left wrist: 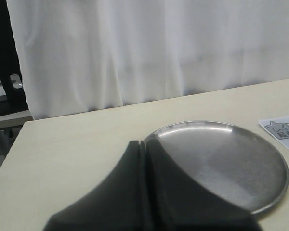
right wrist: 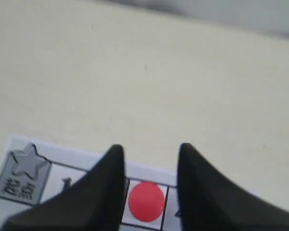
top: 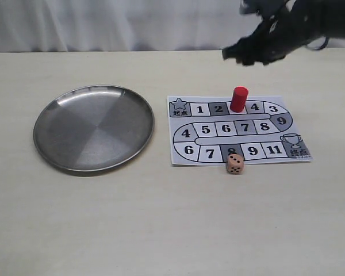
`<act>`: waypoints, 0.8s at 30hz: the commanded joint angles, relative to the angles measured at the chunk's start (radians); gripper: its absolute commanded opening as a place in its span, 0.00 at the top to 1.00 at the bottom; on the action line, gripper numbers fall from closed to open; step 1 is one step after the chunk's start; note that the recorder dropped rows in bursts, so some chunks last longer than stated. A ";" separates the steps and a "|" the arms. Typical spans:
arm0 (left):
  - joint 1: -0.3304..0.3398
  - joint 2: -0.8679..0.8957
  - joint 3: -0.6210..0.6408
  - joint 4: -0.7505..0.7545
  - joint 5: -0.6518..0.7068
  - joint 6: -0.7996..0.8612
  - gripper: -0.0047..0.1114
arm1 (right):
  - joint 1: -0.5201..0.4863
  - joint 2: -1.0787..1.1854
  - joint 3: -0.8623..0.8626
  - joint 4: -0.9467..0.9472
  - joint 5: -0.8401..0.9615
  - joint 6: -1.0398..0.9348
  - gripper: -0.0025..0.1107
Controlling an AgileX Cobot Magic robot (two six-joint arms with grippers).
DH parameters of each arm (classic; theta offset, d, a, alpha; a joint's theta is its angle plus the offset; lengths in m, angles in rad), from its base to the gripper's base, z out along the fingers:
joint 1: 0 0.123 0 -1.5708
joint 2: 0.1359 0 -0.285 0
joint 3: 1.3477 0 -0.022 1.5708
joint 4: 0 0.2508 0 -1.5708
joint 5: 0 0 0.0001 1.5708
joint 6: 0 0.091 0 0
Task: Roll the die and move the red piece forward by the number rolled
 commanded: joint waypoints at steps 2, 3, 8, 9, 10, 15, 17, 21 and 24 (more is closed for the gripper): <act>-0.008 -0.001 0.002 -0.002 -0.010 -0.001 0.96 | 0.000 -0.265 0.112 0.002 -0.103 -0.016 0.94; -0.008 -0.001 0.002 -0.002 -0.010 -0.001 0.96 | 0.000 -0.317 0.154 0.002 -0.141 -0.016 0.94; -0.008 -0.001 0.002 -0.002 -0.010 -0.001 0.96 | 0.000 -0.561 0.397 0.004 -0.327 -0.016 0.94; -0.008 -0.001 0.002 -0.002 -0.010 -0.001 0.96 | 0.000 -0.600 0.436 0.009 -0.345 -0.016 0.94; -0.008 -0.001 0.002 -0.002 -0.010 -0.001 0.96 | 0.000 -0.649 0.483 0.019 -0.366 -0.016 0.94; -0.008 -0.001 0.002 -0.002 -0.010 -0.001 0.96 | 0.000 -0.877 0.709 0.084 -0.404 -0.009 0.94; -0.008 -0.001 0.002 -0.002 -0.010 -0.001 0.96 | 0.000 -0.973 0.812 0.084 -0.438 -0.009 0.94; -0.008 -0.001 0.002 -0.002 -0.010 -0.001 0.96 | 0.000 -1.150 0.988 0.101 -0.516 0.011 0.94; -0.008 -0.001 0.002 -0.002 -0.010 -0.001 0.96 | 0.000 -1.292 1.108 0.141 -0.534 0.016 0.94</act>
